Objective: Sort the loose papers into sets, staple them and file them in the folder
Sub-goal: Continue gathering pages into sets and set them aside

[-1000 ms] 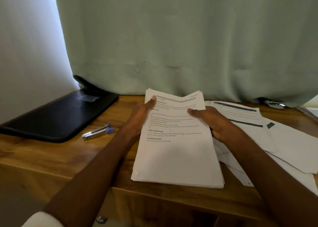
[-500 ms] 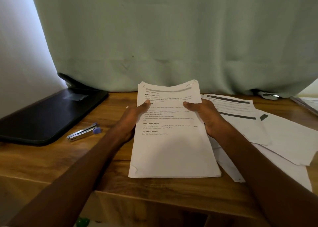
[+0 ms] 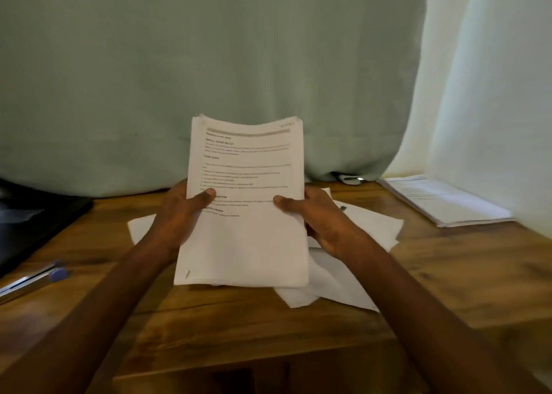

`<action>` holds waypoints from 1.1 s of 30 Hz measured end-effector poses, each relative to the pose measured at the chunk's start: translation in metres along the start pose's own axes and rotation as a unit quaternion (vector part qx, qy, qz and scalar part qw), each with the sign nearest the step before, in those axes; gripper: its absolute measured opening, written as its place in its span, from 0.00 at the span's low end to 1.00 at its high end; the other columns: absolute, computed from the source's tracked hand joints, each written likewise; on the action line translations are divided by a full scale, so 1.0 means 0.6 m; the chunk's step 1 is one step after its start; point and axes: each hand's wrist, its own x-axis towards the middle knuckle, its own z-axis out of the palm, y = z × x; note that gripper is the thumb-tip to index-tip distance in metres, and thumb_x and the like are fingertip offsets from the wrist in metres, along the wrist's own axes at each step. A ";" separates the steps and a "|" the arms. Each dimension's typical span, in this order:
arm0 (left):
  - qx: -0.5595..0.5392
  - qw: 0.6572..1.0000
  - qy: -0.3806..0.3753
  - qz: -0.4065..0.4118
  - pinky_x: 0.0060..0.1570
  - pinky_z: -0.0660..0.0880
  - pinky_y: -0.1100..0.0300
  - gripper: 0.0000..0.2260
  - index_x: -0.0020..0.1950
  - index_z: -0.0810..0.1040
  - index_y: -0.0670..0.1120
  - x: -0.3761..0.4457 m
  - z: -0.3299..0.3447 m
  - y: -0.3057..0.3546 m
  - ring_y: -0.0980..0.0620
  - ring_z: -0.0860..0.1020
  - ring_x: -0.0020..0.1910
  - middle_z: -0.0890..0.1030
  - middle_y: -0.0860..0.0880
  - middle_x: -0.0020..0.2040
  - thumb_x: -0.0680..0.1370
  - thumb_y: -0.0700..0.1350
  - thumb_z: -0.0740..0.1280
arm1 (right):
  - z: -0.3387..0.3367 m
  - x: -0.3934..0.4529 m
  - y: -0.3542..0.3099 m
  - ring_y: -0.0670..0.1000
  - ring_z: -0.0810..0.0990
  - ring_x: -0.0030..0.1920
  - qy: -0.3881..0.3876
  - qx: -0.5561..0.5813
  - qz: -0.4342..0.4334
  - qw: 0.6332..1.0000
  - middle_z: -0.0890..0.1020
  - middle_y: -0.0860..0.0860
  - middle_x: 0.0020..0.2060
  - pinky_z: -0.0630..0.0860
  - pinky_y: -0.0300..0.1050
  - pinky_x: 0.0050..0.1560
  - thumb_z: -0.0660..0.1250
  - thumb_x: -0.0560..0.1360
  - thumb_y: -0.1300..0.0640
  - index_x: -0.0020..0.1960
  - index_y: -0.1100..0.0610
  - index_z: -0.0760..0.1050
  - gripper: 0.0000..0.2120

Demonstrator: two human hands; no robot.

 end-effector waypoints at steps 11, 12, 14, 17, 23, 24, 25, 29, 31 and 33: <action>-0.061 0.995 -0.028 -0.074 0.62 0.79 0.43 0.13 0.66 0.80 0.40 0.021 0.342 -0.041 0.41 0.84 0.57 0.86 0.43 0.58 0.83 0.43 0.68 | -0.278 -0.102 -0.023 0.47 0.87 0.44 0.202 -0.124 0.010 0.971 0.87 0.48 0.50 0.80 0.40 0.38 0.75 0.76 0.59 0.56 0.51 0.81 0.10; -0.059 0.994 -0.034 -0.086 0.61 0.80 0.44 0.12 0.65 0.80 0.40 0.021 0.374 -0.044 0.41 0.84 0.57 0.86 0.43 0.58 0.84 0.43 0.66 | -0.311 -0.108 -0.030 0.47 0.87 0.41 0.217 -0.134 0.012 0.967 0.87 0.50 0.49 0.80 0.37 0.34 0.75 0.76 0.59 0.56 0.53 0.81 0.09; -0.033 0.993 -0.052 -0.104 0.53 0.82 0.49 0.10 0.62 0.80 0.40 0.022 0.439 -0.052 0.43 0.85 0.54 0.86 0.43 0.56 0.85 0.43 0.65 | -0.382 -0.118 -0.047 0.49 0.86 0.41 0.251 -0.154 0.021 0.955 0.87 0.53 0.50 0.80 0.38 0.34 0.74 0.76 0.61 0.56 0.58 0.81 0.09; 0.005 0.988 -0.097 -0.120 0.46 0.83 0.52 0.08 0.57 0.81 0.41 0.025 0.532 -0.066 0.46 0.85 0.49 0.86 0.45 0.54 0.84 0.43 0.66 | -0.486 -0.122 -0.073 0.55 0.83 0.47 0.295 -0.201 0.056 0.932 0.84 0.54 0.49 0.79 0.50 0.47 0.74 0.77 0.61 0.62 0.63 0.78 0.15; 0.057 0.980 -0.083 -0.169 0.43 0.84 0.53 0.05 0.54 0.82 0.41 0.067 0.717 -0.112 0.43 0.86 0.45 0.86 0.43 0.52 0.82 0.43 0.70 | -0.649 -0.105 -0.083 0.61 0.81 0.55 0.345 -0.322 0.092 0.877 0.82 0.59 0.59 0.80 0.60 0.60 0.75 0.76 0.61 0.66 0.63 0.76 0.20; 0.061 0.980 -0.072 -0.174 0.41 0.84 0.56 0.06 0.55 0.82 0.41 0.073 0.741 -0.121 0.43 0.86 0.47 0.86 0.43 0.54 0.81 0.43 0.71 | -0.666 -0.098 -0.079 0.61 0.81 0.55 0.357 -0.358 0.090 0.858 0.81 0.59 0.60 0.81 0.58 0.59 0.75 0.76 0.60 0.65 0.62 0.76 0.20; 0.062 0.981 -0.063 -0.174 0.40 0.83 0.57 0.06 0.55 0.82 0.41 0.079 0.760 -0.131 0.43 0.86 0.48 0.86 0.43 0.55 0.80 0.42 0.72 | -0.678 -0.091 -0.075 0.60 0.81 0.55 0.367 -0.398 0.092 0.836 0.81 0.58 0.61 0.81 0.56 0.58 0.74 0.76 0.59 0.66 0.61 0.75 0.20; 0.103 0.986 -0.035 -0.130 0.47 0.84 0.51 0.05 0.47 0.81 0.46 0.094 0.812 -0.169 0.44 0.85 0.51 0.85 0.48 0.52 0.77 0.43 0.76 | -0.714 -0.053 -0.055 0.61 0.80 0.56 0.375 -0.537 0.086 0.751 0.80 0.59 0.60 0.78 0.53 0.56 0.69 0.77 0.57 0.66 0.60 0.72 0.19; 0.166 0.983 -0.024 -0.080 0.36 0.77 0.62 0.08 0.43 0.79 0.47 0.098 0.823 -0.180 0.49 0.83 0.45 0.82 0.52 0.44 0.77 0.46 0.76 | -0.723 -0.031 -0.047 0.59 0.79 0.52 0.361 -0.576 0.087 0.729 0.80 0.59 0.57 0.76 0.50 0.52 0.68 0.78 0.57 0.64 0.60 0.72 0.16; 0.220 0.974 -0.018 -0.048 0.32 0.70 0.65 0.07 0.47 0.80 0.47 0.100 0.833 -0.191 0.52 0.81 0.42 0.81 0.53 0.42 0.78 0.49 0.75 | -0.733 -0.007 -0.041 0.61 0.80 0.54 0.340 -0.603 0.098 0.715 0.80 0.58 0.56 0.73 0.48 0.50 0.67 0.78 0.57 0.62 0.60 0.72 0.14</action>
